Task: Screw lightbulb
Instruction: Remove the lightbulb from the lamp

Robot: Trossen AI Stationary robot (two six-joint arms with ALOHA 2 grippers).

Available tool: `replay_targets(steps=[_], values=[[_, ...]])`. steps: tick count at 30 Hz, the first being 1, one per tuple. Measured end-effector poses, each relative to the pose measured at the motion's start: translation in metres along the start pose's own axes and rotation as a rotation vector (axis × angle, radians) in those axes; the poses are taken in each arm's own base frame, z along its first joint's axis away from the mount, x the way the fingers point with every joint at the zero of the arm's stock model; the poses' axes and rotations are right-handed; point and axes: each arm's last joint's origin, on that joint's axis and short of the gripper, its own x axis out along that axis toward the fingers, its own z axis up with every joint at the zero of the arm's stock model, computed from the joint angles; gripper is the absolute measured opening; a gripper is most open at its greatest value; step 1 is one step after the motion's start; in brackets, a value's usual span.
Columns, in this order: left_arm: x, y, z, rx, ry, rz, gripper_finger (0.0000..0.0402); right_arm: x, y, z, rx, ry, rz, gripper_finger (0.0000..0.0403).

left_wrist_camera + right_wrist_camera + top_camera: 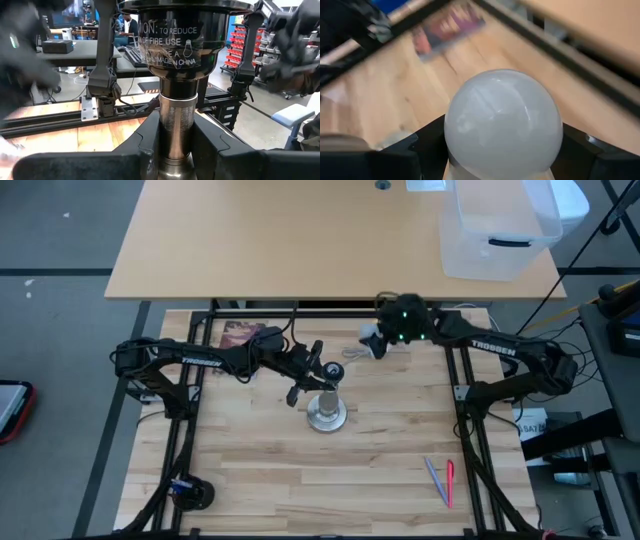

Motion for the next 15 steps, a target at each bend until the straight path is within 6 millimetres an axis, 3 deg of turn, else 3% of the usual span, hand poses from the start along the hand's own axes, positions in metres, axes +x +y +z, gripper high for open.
replay_targets(steps=[8,15], values=[[0.0,0.0,0.001,0.005,-0.011,0.001,0.0072,0.027,-0.021,-0.08,0.21,0.139,-0.034,0.0264],[0.0,0.0,0.001,0.007,-0.013,0.002,0.0072,0.034,-0.025,-0.124,0.331,0.167,-0.028,0.0263]])
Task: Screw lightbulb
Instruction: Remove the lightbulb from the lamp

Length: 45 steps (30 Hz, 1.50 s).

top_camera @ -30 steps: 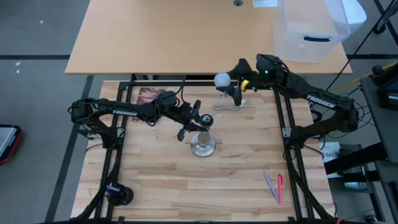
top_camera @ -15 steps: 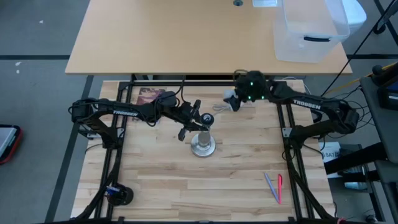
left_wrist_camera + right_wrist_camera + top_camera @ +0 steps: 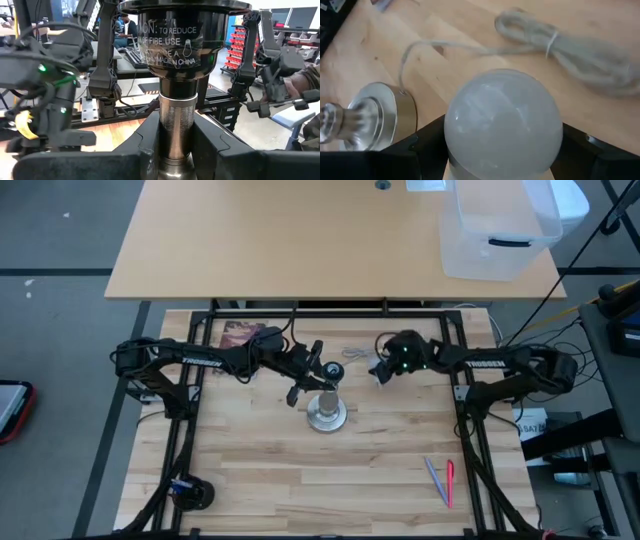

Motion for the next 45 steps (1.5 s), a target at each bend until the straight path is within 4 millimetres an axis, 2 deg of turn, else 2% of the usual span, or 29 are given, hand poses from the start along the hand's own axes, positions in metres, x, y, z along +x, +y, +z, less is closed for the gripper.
replay_targets(steps=[7,13,18,28,39,45], values=[[0.0,0.0,0.0,0.006,-0.003,0.004,0.0072,0.005,0.0,-0.022,0.03,0.002,-0.05,0.0264],[0.0,0.001,0.001,0.008,-0.005,0.033,0.0072,0.01,0.004,-0.031,0.049,0.024,-0.064,0.0265],[0.0,0.001,0.001,0.006,-0.01,0.055,0.0072,0.022,0.002,-0.041,0.07,0.084,-0.105,0.0264],[0.0,0.001,0.002,0.011,-0.021,0.057,0.0072,0.034,0.006,-0.043,0.052,0.061,-0.077,0.0268],[0.002,-0.001,0.004,0.018,-0.037,0.085,0.0072,0.035,0.01,-0.044,-0.022,0.088,-0.016,0.0323],[0.004,-0.003,0.004,0.019,-0.037,0.087,0.008,0.033,0.011,-0.043,-0.039,0.085,0.012,0.0333]])
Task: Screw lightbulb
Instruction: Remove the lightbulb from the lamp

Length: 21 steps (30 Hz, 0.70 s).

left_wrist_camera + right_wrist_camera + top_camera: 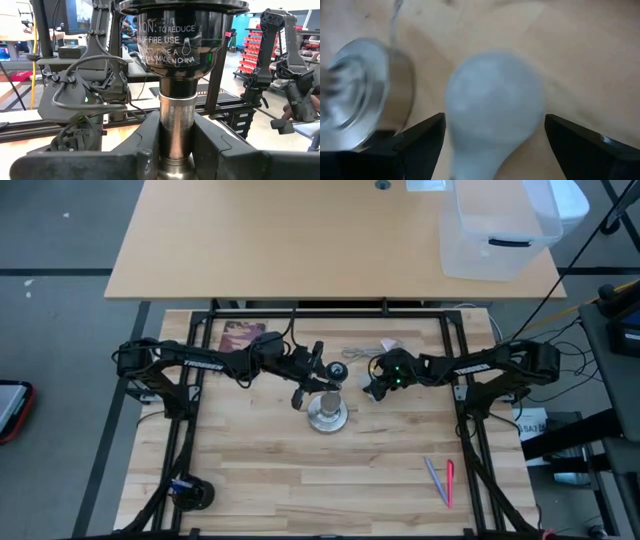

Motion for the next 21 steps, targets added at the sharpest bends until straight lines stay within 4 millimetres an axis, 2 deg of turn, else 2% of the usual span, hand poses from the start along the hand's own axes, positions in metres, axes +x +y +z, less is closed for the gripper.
replay_targets(steps=[8,21], values=[[0.0,0.0,0.0,-0.003,-0.002,0.0,0.0086,-0.014,0.009,0.006,-0.098,-0.025,0.106,0.0333],[0.004,-0.005,0.001,0.009,-0.007,0.036,0.0074,-0.06,0.026,0.024,-0.283,-0.29,0.166,0.0334]])
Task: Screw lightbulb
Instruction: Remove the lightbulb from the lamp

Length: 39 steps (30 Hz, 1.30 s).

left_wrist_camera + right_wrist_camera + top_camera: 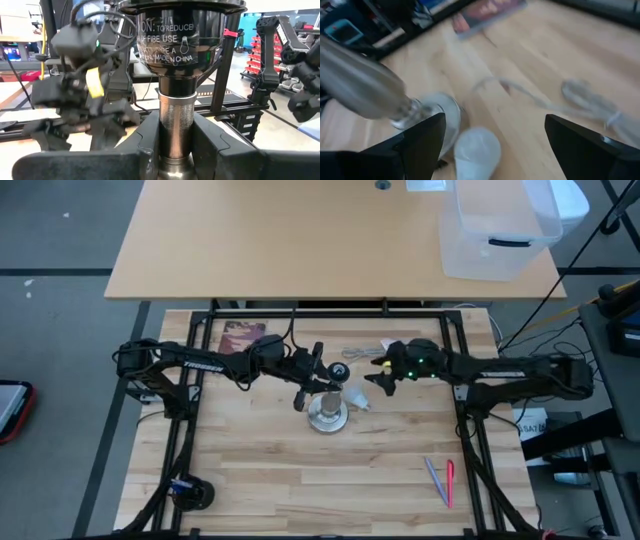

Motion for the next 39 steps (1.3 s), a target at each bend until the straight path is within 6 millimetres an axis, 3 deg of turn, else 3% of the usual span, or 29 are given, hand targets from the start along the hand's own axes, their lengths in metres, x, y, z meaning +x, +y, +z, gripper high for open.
replay_targets(steps=[4,17,26,32,39], values=[[0.0,0.0,0.001,0.0,-0.009,-0.001,0.0083,-0.014,0.006,0.009,-0.038,-0.075,0.03,0.0334],[-0.003,-0.002,0.009,-0.015,-0.049,0.009,0.0202,-0.053,0.021,0.027,-0.278,-0.262,0.154,0.0334],[-0.023,-0.011,0.037,0.069,-0.074,0.081,0.0238,-0.081,0.033,0.042,-0.423,-0.394,0.238,0.0334],[-0.059,-0.028,0.07,0.179,-0.049,0.2,0.0241,-0.109,0.047,0.067,-0.548,-0.453,0.214,0.0334],[-0.117,-0.066,0.112,0.314,-0.104,0.305,0.0241,-0.147,0.053,0.081,-0.662,-0.473,0.01,0.0334]])
